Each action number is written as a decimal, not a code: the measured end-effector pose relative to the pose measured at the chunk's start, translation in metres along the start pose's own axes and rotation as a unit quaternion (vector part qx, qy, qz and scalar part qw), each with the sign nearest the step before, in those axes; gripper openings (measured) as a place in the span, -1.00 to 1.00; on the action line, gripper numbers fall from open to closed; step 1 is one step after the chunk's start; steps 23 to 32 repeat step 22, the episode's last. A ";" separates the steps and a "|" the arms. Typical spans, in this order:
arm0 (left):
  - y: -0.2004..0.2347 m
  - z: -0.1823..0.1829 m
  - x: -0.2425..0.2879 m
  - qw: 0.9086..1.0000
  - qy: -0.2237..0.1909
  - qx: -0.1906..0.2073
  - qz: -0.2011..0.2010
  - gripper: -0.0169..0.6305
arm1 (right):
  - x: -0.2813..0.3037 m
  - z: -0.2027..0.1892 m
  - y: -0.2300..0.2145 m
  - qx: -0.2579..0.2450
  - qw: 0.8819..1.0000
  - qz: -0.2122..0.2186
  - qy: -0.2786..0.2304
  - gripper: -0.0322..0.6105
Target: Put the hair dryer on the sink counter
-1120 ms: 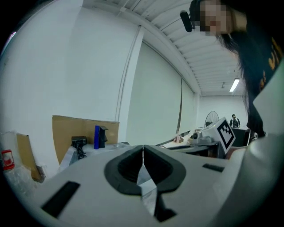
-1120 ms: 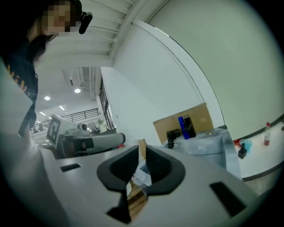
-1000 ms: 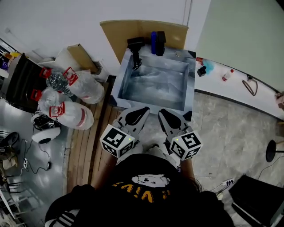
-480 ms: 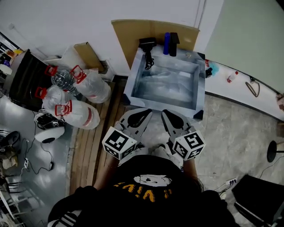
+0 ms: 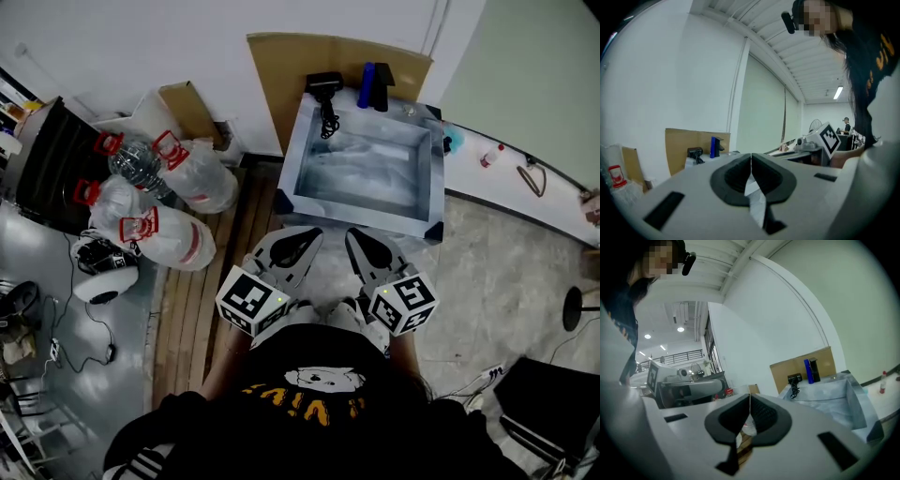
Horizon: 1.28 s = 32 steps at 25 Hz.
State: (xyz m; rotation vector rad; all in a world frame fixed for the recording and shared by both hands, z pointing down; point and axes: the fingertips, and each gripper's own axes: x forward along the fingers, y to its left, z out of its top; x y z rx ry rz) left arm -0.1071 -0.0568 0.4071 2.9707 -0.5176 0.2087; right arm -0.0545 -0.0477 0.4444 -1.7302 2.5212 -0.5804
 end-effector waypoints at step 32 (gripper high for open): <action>0.014 0.000 -0.016 1.000 -0.015 -0.004 -0.024 -0.92 | 0.008 -0.001 0.015 -0.014 0.999 -0.034 0.000 -0.88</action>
